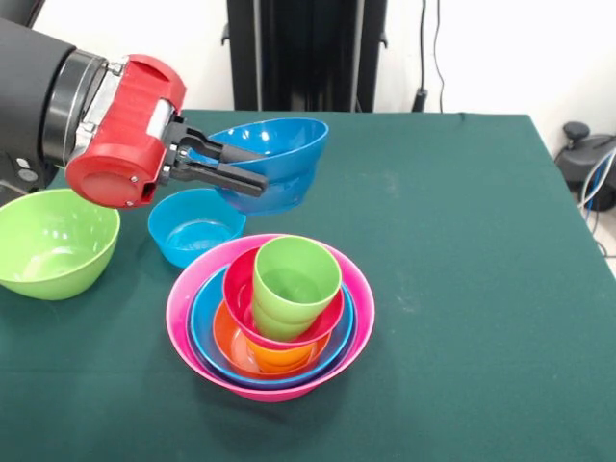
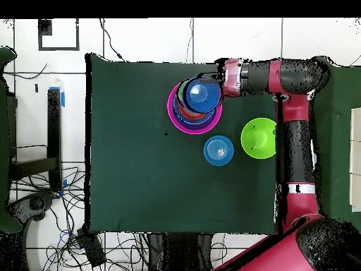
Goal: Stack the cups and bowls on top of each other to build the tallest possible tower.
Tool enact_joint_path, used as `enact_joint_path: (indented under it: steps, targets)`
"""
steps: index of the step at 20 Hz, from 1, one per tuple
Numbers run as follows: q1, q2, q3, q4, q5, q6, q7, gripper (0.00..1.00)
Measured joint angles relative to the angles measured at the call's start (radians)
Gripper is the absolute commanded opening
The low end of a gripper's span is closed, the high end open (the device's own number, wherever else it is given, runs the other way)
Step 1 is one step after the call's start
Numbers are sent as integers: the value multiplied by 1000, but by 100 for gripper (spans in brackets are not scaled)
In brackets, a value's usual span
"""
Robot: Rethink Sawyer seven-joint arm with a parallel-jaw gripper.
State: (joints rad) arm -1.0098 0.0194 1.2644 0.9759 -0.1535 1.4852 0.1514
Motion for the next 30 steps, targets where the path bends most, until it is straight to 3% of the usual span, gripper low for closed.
enact_joint_path:
  steps: [21, 30]
  targets:
    - [54, -25, -11, 5, 9, 0, 0, 0]
    - [112, -31, -19, -45, 63, 0, 0, 0]
